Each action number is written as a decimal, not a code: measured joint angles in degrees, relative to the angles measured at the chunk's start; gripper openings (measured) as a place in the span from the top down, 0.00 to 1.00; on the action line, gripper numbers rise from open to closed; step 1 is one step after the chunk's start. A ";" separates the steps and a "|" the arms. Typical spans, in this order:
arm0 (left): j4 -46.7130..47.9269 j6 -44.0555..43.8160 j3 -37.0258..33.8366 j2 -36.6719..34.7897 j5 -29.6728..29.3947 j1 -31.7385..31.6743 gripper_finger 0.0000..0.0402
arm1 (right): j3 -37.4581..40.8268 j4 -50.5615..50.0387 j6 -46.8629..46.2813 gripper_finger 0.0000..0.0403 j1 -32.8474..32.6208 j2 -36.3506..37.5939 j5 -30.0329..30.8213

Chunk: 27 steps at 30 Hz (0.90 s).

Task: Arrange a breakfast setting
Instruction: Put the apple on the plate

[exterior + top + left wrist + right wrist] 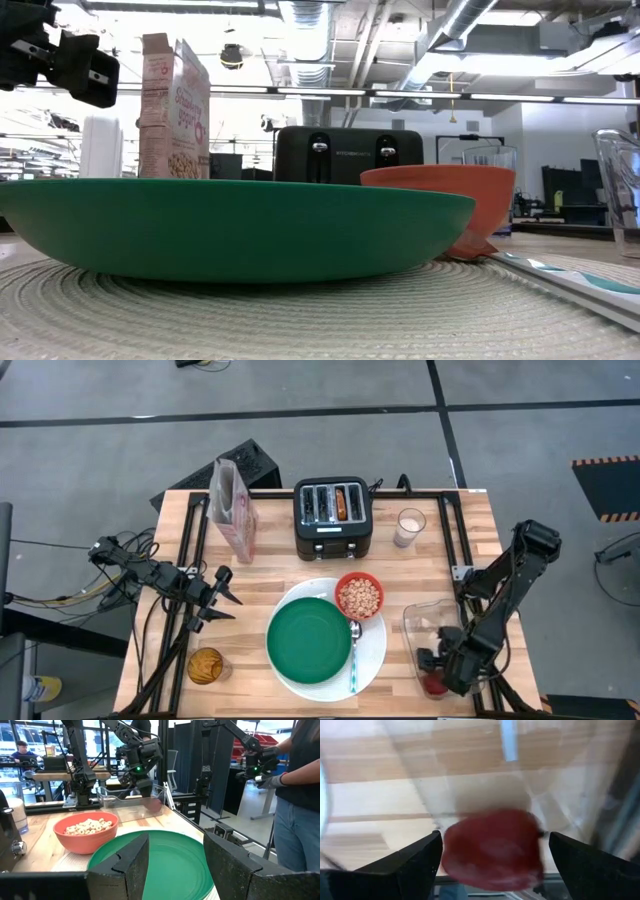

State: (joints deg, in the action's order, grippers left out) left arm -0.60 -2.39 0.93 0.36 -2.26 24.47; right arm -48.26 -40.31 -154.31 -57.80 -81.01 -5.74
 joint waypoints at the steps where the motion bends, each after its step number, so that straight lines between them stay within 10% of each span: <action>1: 0.01 0.00 0.00 0.03 0.00 -0.02 0.56 | 0.01 0.27 0.17 0.04 -0.31 -0.12 0.00; 27: 0.00 0.00 0.00 0.11 -0.04 0.00 0.56 | -0.07 6.27 5.97 0.04 -3.63 -0.12 2.43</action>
State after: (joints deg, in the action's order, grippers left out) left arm -0.60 -2.39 0.93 0.47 -2.31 24.47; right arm -48.34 -34.04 -148.33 -61.43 -81.12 -3.31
